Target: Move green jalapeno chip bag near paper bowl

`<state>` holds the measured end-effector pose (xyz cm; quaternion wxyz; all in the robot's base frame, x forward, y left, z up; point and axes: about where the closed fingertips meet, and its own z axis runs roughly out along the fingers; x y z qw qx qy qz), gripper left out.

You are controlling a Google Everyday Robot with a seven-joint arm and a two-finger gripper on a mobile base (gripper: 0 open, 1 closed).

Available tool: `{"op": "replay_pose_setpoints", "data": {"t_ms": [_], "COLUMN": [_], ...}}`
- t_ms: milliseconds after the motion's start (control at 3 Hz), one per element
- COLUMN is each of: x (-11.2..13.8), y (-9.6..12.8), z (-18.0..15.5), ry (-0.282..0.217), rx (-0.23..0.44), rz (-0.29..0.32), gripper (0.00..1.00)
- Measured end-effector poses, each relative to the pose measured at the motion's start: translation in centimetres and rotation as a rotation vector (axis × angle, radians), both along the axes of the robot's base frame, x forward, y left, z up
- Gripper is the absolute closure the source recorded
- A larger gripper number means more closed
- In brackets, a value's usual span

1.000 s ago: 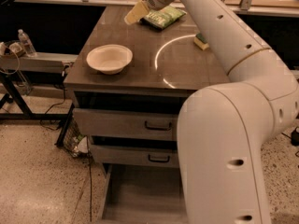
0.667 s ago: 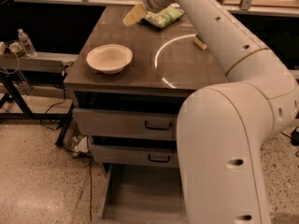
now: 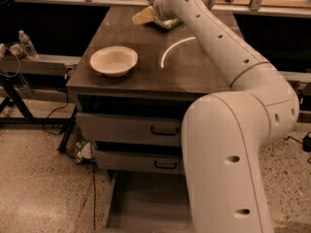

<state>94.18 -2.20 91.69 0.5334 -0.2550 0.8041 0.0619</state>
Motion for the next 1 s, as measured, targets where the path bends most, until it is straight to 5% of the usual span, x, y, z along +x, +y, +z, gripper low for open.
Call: {"op": "replay_pose_setpoints", "data": {"t_ms": [333,1000], "x": [2.6,5.6], "y": [-2.0,-5.9], "z": [-1.1,-4.6], "ry": [-0.036,-0.037], "rx": [0.050,0.044], "rz": [-0.061,-0.143], "gripper": [0.00,0.00]}}
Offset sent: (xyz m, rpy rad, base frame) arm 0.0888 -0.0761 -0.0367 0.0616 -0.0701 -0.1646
